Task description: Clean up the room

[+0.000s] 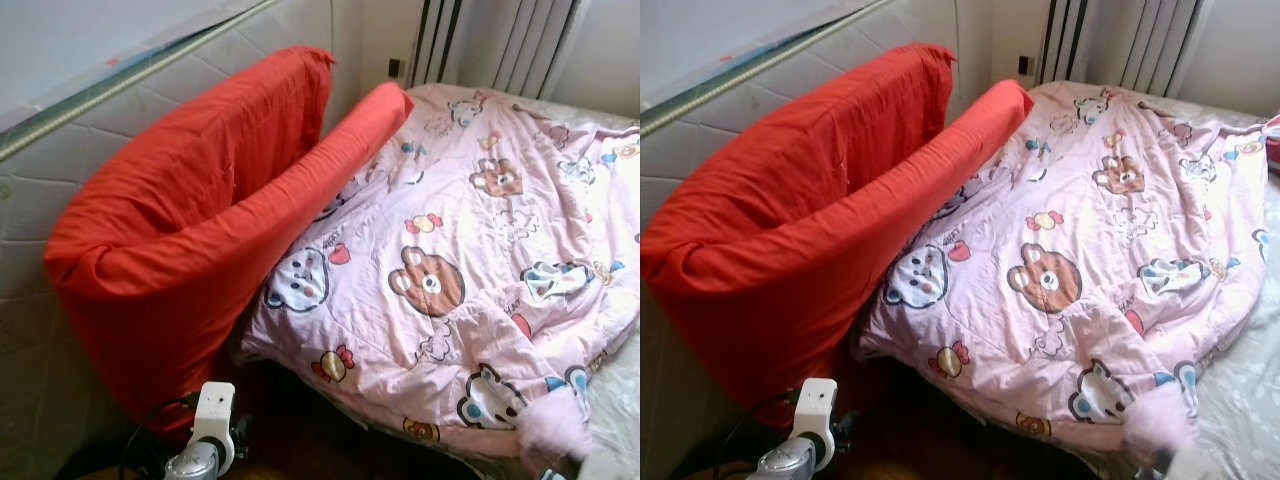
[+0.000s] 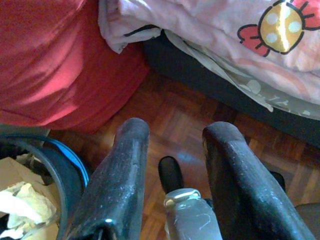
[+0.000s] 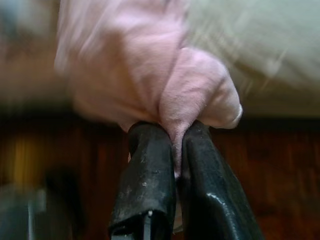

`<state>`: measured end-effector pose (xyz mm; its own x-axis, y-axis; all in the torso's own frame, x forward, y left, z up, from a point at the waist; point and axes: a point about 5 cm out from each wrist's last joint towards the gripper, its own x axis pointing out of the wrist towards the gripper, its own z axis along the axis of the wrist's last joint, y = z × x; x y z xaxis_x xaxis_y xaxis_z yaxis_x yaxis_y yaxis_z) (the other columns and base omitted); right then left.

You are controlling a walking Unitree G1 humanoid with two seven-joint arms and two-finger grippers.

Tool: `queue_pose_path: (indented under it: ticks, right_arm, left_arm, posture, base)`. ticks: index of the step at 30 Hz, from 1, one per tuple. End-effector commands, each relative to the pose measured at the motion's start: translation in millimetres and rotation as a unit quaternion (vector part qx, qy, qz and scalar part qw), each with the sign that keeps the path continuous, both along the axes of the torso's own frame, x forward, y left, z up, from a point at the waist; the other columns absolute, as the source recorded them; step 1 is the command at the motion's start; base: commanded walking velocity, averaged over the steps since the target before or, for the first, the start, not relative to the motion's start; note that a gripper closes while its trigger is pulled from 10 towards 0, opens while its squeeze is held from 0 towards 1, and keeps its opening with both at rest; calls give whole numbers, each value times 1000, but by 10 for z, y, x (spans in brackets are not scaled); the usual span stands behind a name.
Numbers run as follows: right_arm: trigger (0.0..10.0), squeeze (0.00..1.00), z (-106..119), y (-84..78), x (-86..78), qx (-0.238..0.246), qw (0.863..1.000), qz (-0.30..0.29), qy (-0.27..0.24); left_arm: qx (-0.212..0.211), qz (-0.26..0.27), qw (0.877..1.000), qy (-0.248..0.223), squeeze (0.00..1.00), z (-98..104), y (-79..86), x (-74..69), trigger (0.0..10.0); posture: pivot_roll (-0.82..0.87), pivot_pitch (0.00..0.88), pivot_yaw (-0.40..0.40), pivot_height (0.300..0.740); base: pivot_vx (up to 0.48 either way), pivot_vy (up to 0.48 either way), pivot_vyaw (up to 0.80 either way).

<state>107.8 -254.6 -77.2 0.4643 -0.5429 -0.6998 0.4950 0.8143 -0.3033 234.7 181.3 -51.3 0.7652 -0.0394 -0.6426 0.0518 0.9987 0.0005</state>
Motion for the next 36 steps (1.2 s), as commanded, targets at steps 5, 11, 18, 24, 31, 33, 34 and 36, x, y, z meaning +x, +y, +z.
queue_pose_path:
  ticks: [5, 11, 18, 24, 31, 33, 34, 36]
  right_arm:
    - [10000, 0, -101, -273, -492, -37, 983, -148, 103]
    - [10000, 0, 11, -595, -793, -113, 955, -243, 126]
    - [10000, 0, 287, -929, -781, -254, 926, -260, 99]
    - [10000, 0, 126, -719, -678, -201, 946, -226, 119]
    - [10000, 0, -130, -338, -643, -109, 967, -138, 186]
    - [10000, 0, -151, -297, -654, -107, 966, -130, 195]
    - [10000, 0, -149, -304, -662, -108, 965, -134, 197]
    - [10000, 0, -135, -338, -674, -111, 963, -154, 190]
  left_arm:
    - [5, -5, 1000, 7, 0, -15, -1, -17, 10000]
    - [5, -4, 1000, 6, 0, -10, -3, -9, 10000]
    - [6, -5, 1000, 5, 0, -4, -2, 0, 10000]
    - [6, -5, 1000, 5, 0, -3, -4, 3, 10000]
    - [6, -4, 1000, 6, 0, -6, -5, -1, 10000]
    - [6, -4, 1000, 5, 0, -6, -6, -2, 10000]
    - [6, -4, 1000, 5, 0, -6, -6, -2, 10000]
    - [6, -5, 1000, 5, 0, -7, -8, -3, 10000]
  posture:
    - [-111, 75, 39, 740]
    - [-115, 76, 39, 740]
    - [-119, 74, 41, 740]
    - [-115, 74, 41, 740]
    - [-112, 74, 39, 740]
    - [-113, 74, 41, 740]
    - [-112, 75, 41, 740]
    - [-109, 74, 42, 740]
  base:
    - [0, 0, 0]
    - [0, 0, 0]
    - [0, 0, 0]
    - [0, 0, 0]
    - [0, 0, 0]
    - [0, 0, 0]
    - [0, 0, 0]
    - [0, 0, 0]
